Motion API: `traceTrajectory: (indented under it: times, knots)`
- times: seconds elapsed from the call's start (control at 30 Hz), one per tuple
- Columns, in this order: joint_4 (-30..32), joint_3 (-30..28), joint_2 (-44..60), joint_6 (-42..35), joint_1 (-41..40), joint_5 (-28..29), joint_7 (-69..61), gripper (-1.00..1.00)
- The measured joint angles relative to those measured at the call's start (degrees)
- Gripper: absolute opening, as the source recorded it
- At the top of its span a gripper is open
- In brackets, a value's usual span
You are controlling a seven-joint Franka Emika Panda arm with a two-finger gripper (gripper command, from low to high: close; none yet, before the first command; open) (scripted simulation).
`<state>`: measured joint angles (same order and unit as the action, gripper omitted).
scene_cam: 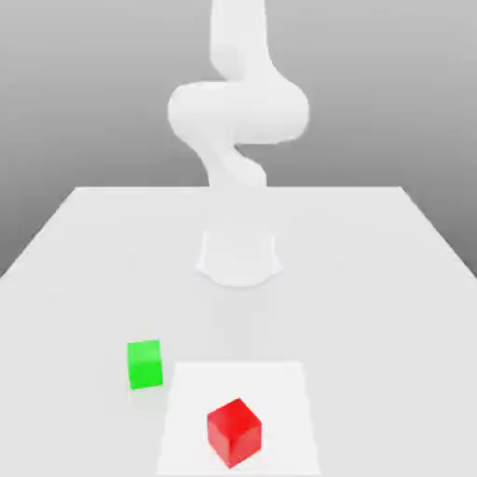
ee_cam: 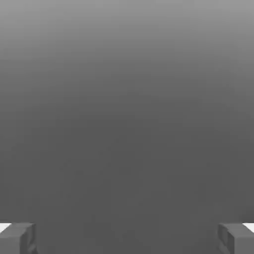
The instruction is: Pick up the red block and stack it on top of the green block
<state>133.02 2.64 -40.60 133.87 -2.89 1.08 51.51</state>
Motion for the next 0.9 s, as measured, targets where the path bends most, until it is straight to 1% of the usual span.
traceTrajectory:
  times: [0.23,0.43,0.63,0.8,0.9]
  knots:
    - [3.5,6.6,15.0,5.9,-7.1,3.8,16.7,0.00]
    - [6.4,9.8,27.6,10.8,-11.0,7.4,30.9,0.00]
    - [9.4,10.6,39.8,15.9,-12.5,8.7,43.5,0.00]
    - [11.9,10.7,49.3,20.6,-12.1,5.5,50.6,0.00]
    - [11.5,9.1,55.3,25.1,-11.0,7.2,53.4,0.00]
